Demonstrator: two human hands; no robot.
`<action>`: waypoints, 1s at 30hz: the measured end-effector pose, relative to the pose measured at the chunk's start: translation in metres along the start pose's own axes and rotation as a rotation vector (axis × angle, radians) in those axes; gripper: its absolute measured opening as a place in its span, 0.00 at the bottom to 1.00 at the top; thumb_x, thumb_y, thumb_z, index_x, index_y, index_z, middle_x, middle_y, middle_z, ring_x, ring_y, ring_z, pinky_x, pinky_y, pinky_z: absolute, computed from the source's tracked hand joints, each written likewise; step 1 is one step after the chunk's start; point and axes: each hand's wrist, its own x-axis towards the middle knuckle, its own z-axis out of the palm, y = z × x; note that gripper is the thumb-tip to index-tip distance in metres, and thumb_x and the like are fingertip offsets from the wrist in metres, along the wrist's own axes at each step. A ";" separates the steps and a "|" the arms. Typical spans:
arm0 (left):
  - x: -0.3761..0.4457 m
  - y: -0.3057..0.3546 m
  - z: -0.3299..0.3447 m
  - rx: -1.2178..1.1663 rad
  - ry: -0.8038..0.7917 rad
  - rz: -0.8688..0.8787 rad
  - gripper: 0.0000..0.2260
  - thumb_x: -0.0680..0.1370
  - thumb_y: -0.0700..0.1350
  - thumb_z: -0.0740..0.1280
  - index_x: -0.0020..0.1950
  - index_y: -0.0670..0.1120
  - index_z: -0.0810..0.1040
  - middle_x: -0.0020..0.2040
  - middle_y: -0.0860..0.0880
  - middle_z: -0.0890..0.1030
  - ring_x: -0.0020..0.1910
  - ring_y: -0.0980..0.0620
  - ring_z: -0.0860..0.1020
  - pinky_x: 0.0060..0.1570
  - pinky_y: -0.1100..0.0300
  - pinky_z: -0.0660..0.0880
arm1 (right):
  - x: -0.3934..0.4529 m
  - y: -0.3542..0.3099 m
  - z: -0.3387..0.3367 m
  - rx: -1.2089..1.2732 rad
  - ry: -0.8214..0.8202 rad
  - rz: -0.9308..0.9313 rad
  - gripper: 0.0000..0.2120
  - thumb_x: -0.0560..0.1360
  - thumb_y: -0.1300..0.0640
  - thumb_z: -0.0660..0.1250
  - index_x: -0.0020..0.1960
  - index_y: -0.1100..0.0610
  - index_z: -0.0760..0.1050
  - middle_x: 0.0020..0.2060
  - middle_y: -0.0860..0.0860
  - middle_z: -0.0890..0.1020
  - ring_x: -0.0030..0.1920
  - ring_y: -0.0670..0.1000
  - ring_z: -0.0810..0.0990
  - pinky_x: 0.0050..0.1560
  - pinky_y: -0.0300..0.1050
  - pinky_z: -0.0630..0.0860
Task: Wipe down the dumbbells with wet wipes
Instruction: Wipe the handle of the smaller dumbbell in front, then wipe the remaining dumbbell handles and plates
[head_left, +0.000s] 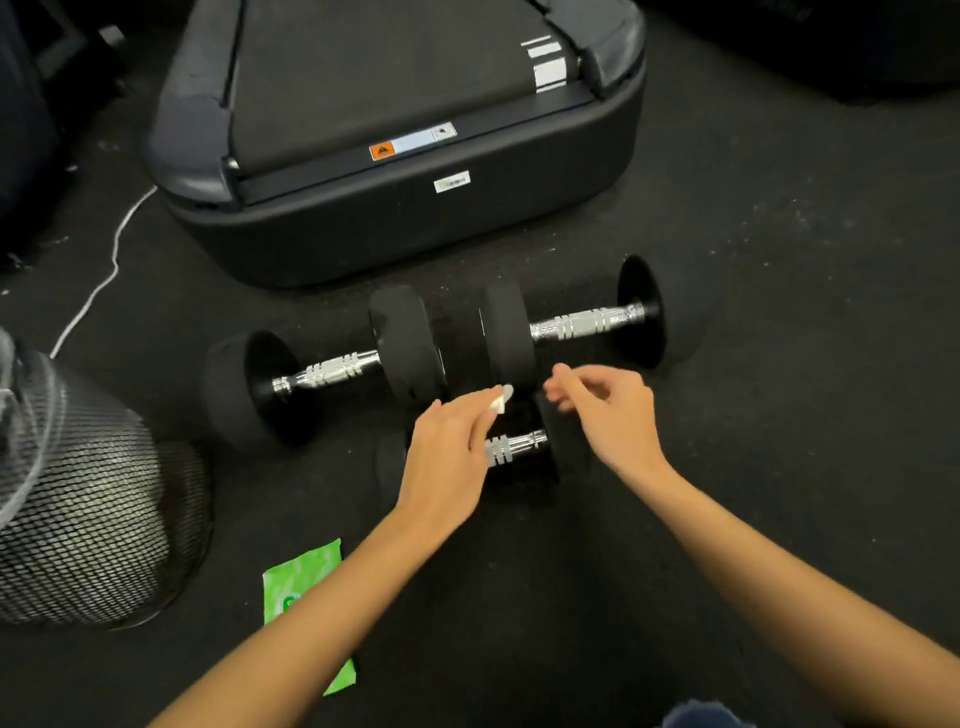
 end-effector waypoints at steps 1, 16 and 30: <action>0.006 0.002 -0.003 0.072 -0.028 0.038 0.15 0.83 0.43 0.60 0.68 0.52 0.77 0.63 0.57 0.80 0.63 0.59 0.76 0.72 0.48 0.62 | -0.003 -0.011 0.000 0.099 -0.104 0.131 0.14 0.77 0.47 0.66 0.45 0.57 0.84 0.36 0.52 0.86 0.40 0.49 0.85 0.42 0.42 0.80; 0.075 0.011 0.030 0.055 -0.111 0.305 0.23 0.79 0.58 0.61 0.68 0.47 0.75 0.67 0.51 0.77 0.71 0.54 0.69 0.70 0.47 0.65 | 0.050 0.002 -0.027 0.863 -0.201 0.620 0.13 0.76 0.64 0.67 0.59 0.64 0.78 0.48 0.58 0.84 0.43 0.52 0.84 0.38 0.42 0.82; 0.117 -0.032 0.051 0.705 -0.192 0.136 0.35 0.79 0.65 0.38 0.79 0.46 0.36 0.81 0.48 0.40 0.79 0.50 0.39 0.74 0.34 0.47 | 0.128 0.045 0.007 -0.766 -0.260 -0.626 0.19 0.76 0.68 0.64 0.66 0.60 0.75 0.63 0.57 0.79 0.66 0.55 0.75 0.71 0.45 0.65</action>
